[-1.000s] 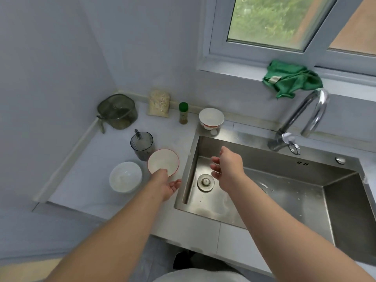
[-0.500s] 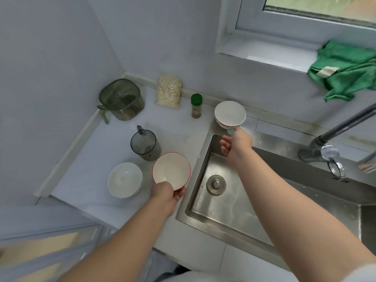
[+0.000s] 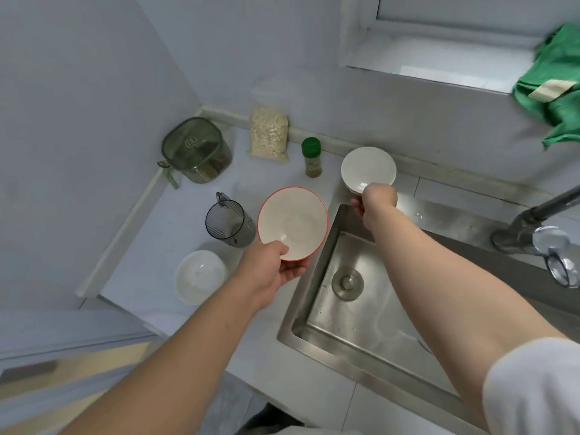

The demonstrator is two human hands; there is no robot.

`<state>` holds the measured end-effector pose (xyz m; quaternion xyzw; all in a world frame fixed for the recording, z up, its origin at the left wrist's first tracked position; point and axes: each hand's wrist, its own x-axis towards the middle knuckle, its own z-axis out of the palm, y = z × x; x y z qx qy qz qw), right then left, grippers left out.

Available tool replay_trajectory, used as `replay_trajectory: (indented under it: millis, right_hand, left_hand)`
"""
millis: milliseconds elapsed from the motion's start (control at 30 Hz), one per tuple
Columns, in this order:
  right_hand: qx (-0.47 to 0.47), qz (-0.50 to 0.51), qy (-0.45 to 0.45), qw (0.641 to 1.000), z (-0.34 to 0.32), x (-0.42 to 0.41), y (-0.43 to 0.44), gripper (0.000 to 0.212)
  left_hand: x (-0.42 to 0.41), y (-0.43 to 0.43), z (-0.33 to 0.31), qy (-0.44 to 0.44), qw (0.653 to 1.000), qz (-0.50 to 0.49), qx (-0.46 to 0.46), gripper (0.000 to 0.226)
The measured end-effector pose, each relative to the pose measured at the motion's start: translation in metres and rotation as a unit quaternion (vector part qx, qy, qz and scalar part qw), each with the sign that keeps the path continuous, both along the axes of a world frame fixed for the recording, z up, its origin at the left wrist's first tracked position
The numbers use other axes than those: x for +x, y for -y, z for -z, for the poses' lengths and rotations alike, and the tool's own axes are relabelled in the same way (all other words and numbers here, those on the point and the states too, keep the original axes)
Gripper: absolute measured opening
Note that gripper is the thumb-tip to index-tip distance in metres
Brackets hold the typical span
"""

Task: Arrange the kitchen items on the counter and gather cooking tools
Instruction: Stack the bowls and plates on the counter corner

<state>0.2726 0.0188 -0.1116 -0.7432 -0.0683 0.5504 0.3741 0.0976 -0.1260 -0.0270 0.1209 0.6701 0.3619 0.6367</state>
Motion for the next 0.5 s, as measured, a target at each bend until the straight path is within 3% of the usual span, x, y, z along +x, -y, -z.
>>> replay_trajectory:
  millis: [200,500]
  right_hand:
    - [0.088,0.001,0.030,0.996,-0.029,-0.002,0.033,0.047]
    - [0.157,-0.038,0.037,0.986,-0.091,0.002,0.152,0.036]
  left_hand:
    - [0.002,-0.004,-0.020,-0.021,0.999,0.021,0.035,0.032]
    - [0.002,0.009,-0.061,-0.031,0.988,0.077,0.127,0.027]
